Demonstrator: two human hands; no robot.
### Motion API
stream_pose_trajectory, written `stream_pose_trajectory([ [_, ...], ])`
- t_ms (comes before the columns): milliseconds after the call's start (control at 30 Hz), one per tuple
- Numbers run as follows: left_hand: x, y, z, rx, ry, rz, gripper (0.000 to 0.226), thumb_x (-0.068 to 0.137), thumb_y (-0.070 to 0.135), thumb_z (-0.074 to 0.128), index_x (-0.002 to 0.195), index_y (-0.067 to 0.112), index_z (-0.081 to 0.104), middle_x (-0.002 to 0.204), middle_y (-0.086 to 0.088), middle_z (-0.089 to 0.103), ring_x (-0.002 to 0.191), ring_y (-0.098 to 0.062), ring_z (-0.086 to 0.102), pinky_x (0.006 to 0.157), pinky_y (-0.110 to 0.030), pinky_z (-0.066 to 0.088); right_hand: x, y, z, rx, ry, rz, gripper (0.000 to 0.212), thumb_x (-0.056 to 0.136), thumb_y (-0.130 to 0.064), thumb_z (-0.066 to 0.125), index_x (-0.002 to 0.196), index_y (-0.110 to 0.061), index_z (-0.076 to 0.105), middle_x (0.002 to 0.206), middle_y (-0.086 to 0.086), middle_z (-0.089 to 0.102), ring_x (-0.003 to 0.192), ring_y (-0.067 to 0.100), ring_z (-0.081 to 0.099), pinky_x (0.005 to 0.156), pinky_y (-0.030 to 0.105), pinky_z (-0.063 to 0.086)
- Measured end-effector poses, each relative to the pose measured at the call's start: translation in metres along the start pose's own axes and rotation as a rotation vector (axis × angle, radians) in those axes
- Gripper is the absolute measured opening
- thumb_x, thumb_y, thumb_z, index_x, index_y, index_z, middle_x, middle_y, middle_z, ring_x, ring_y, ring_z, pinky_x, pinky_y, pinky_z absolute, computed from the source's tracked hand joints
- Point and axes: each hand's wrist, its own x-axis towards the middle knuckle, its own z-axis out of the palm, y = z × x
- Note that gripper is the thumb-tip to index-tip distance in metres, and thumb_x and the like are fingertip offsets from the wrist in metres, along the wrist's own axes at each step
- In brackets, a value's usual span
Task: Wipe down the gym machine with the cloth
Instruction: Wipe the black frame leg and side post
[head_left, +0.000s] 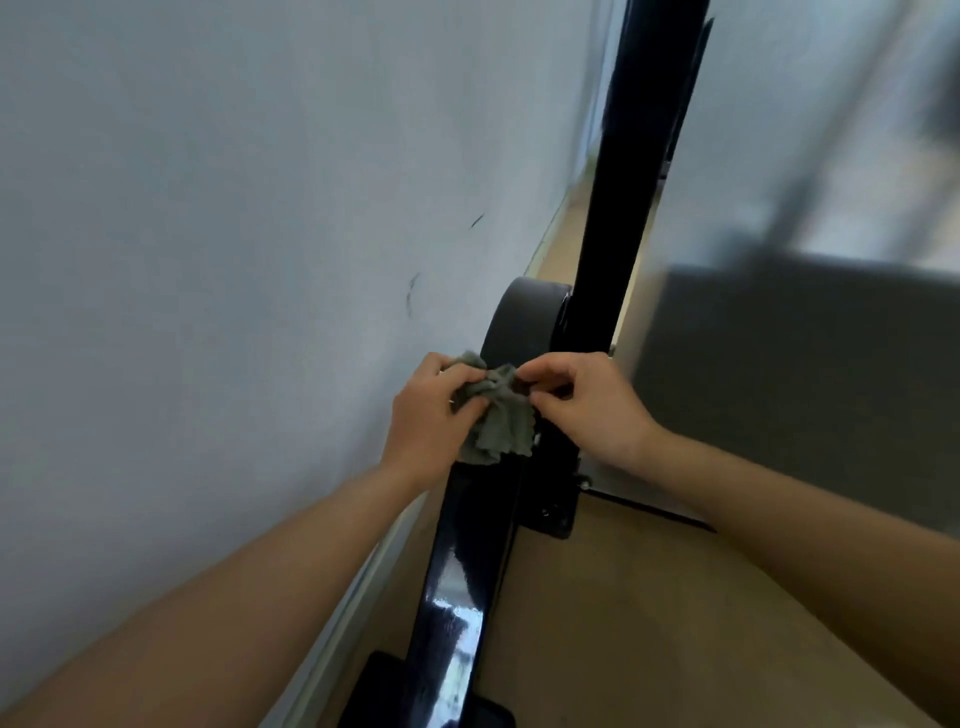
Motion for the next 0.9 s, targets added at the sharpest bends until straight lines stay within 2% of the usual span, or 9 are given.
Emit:
stream_pose_trajectory([
  [100, 0.011, 0.000, -0.007, -0.018, 0.208, -0.224, 0.026, 0.087, 0.019, 0.076, 0.113, 0.021, 0.074, 0.104, 0.006, 0.055, 0.090, -0.017, 0.061, 0.083, -0.031, 0.053, -0.003, -0.001, -0.006, -0.306, 0.041, -0.141, 0.030, 0.088, -0.013, 0.075, 0.117, -0.019, 0.072, 0.122, -0.005, 0.065, 0.117, 0.013, 0.055, 0.103, 0.031, 0.048],
  [233, 0.027, 0.001, -0.009, -0.027, 0.317, -0.316, 0.037, 0.088, 0.012, 0.070, 0.123, 0.023, 0.072, 0.110, -0.003, 0.060, 0.099, -0.024, 0.062, 0.091, -0.035, 0.052, -0.006, 0.002, 0.013, -0.583, -0.074, -0.163, 0.059, 0.085, -0.036, 0.077, 0.140, -0.026, 0.056, 0.152, -0.005, 0.045, 0.141, 0.020, 0.031, 0.115, 0.042, 0.034],
  [300, 0.029, 0.004, -0.005, -0.038, 0.276, -0.344, 0.039, 0.089, 0.012, 0.068, 0.126, 0.026, 0.070, 0.117, -0.005, 0.061, 0.104, -0.024, 0.062, 0.097, -0.037, 0.051, -0.007, 0.004, 0.021, -0.663, -0.072, -0.171, 0.069, 0.083, -0.042, 0.077, 0.145, -0.027, 0.050, 0.156, -0.004, 0.039, 0.144, 0.022, 0.026, 0.114, 0.044, 0.033],
  [400, 0.029, 0.007, 0.002, -0.074, 0.187, -0.402, 0.038, 0.092, 0.013, 0.065, 0.126, 0.028, 0.070, 0.124, -0.002, 0.062, 0.108, -0.021, 0.062, 0.101, -0.032, 0.049, -0.008, 0.011, 0.022, -0.783, -0.068, -0.246, 0.073, 0.080, -0.039, 0.081, 0.145, -0.025, 0.051, 0.157, 0.001, 0.039, 0.145, 0.027, 0.029, 0.113, 0.049, 0.037],
  [500, 0.027, 0.004, 0.003, -0.334, 0.038, -0.445, 0.037, 0.091, 0.018, 0.066, 0.127, 0.024, 0.071, 0.119, 0.006, 0.069, 0.104, -0.015, 0.067, 0.100, -0.038, 0.054, -0.008, 0.018, 0.019, -0.804, -0.075, -0.274, 0.077, 0.077, -0.038, 0.084, 0.145, -0.024, 0.052, 0.156, 0.004, 0.043, 0.143, 0.031, 0.034, 0.110, 0.052, 0.040],
  [567, 0.024, 0.000, 0.001, -0.470, -0.053, -0.467, 0.046, 0.087, 0.031, 0.068, 0.131, 0.021, 0.068, 0.122, 0.005, 0.070, 0.107, -0.013, 0.067, 0.096, -0.037, 0.057, -0.007, 0.019, 0.020, -0.788, -0.080, -0.283, 0.078, 0.076, -0.038, 0.085, 0.145, -0.023, 0.053, 0.155, 0.005, 0.044, 0.142, 0.031, 0.035, 0.109, 0.053, 0.043],
  [667, 0.016, -0.006, 0.001, -0.409, -0.139, -0.420, 0.049, 0.089, 0.032, 0.075, 0.136, 0.019, 0.064, 0.123, 0.004, 0.068, 0.097, -0.016, 0.071, 0.088, -0.037, 0.061, -0.006, 0.021, 0.020, -0.771, -0.073, -0.295, 0.078, 0.075, -0.038, 0.086, 0.144, -0.022, 0.054, 0.154, 0.005, 0.046, 0.141, 0.031, 0.036, 0.107, 0.054, 0.044],
  [800, 0.006, -0.016, -0.001, -0.401, -0.172, -0.399, 0.030, 0.092, 0.028, 0.073, 0.121, 0.024, 0.073, 0.113, 0.006, 0.074, 0.091, -0.018, 0.073, 0.090, -0.045, 0.060, -0.007, 0.026, 0.020, -0.742, -0.057, -0.318, 0.077, 0.077, -0.038, 0.085, 0.145, -0.022, 0.052, 0.155, 0.004, 0.044, 0.143, 0.030, 0.034, 0.108, 0.054, 0.044],
  [900, -0.004, -0.024, -0.005, -0.359, -0.227, -0.408, 0.026, 0.088, 0.038, 0.072, 0.112, 0.029, 0.076, 0.103, 0.010, 0.075, 0.094, -0.019, 0.072, 0.092, -0.049, 0.058, -0.008, 0.027, 0.020, -0.737, -0.041, -0.329, 0.078, 0.079, -0.038, 0.083, 0.147, -0.020, 0.050, 0.157, 0.004, 0.042, 0.145, 0.029, 0.032, 0.109, 0.054, 0.043],
])
